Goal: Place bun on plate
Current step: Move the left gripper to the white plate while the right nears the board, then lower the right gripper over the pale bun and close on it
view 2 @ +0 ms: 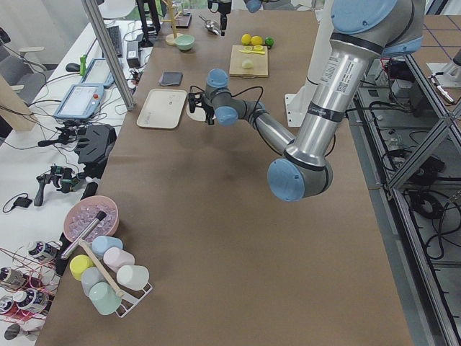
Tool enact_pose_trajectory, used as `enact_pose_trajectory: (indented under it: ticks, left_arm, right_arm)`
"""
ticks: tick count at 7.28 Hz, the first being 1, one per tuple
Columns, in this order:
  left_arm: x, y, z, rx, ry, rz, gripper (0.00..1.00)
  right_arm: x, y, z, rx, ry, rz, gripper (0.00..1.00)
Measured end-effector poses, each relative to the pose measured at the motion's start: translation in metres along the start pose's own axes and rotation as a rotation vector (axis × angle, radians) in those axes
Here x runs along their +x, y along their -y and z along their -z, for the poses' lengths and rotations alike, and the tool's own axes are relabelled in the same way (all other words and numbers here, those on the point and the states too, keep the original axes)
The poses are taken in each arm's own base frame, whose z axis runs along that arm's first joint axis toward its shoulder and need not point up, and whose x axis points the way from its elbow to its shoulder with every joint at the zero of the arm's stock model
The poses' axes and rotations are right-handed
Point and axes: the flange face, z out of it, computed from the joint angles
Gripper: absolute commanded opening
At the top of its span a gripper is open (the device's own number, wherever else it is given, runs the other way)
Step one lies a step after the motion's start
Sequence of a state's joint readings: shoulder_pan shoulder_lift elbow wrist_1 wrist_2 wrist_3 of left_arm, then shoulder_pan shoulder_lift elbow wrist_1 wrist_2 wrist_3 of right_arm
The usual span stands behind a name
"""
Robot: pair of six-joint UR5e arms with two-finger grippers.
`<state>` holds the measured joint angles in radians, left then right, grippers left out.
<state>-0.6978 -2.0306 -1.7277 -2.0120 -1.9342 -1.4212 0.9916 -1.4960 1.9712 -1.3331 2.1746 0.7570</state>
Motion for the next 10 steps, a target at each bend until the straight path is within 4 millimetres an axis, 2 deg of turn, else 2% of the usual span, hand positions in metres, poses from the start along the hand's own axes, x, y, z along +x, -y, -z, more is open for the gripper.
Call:
enact_pose_trajectory:
  ticks: [1, 2, 3, 5, 6, 7, 8, 10]
  left_arm:
    - [0.031, -0.033, -0.015, 0.012, 0.002, 0.015, 0.00]
    - [0.050, -0.061, -0.027, 0.019, 0.001, 0.023, 0.00]
    - [0.059, -0.083, -0.036, 0.023, 0.001, 0.025, 0.00]
    - [0.065, -0.124, -0.057, 0.030, 0.014, 0.006, 0.00]
    - [0.062, -0.140, -0.069, 0.029, 0.031, -0.005, 0.55]
    - [0.058, -0.146, -0.078, 0.029, 0.048, -0.010, 0.97]
    - [0.055, -0.147, -0.082, 0.043, 0.056, -0.014, 0.98]
    - [0.052, -0.142, -0.082, 0.097, 0.059, -0.019, 0.98]
  right_arm:
    - [-0.030, -0.013, -0.015, -0.005, -0.004, -0.011, 1.00]
    - [-0.053, -0.027, -0.028, -0.017, -0.008, -0.022, 1.00]
    - [-0.065, -0.038, -0.039, -0.031, -0.013, -0.027, 1.00]
    - [-0.069, -0.054, -0.053, -0.062, -0.023, -0.033, 1.00]
    - [-0.069, -0.060, -0.057, -0.075, -0.028, -0.033, 1.00]
    - [-0.068, -0.064, -0.061, -0.085, -0.032, -0.033, 1.00]
    - [-0.068, -0.069, -0.066, -0.097, -0.037, -0.033, 1.00]
    - [-0.072, -0.090, -0.089, -0.120, -0.078, -0.019, 1.00]
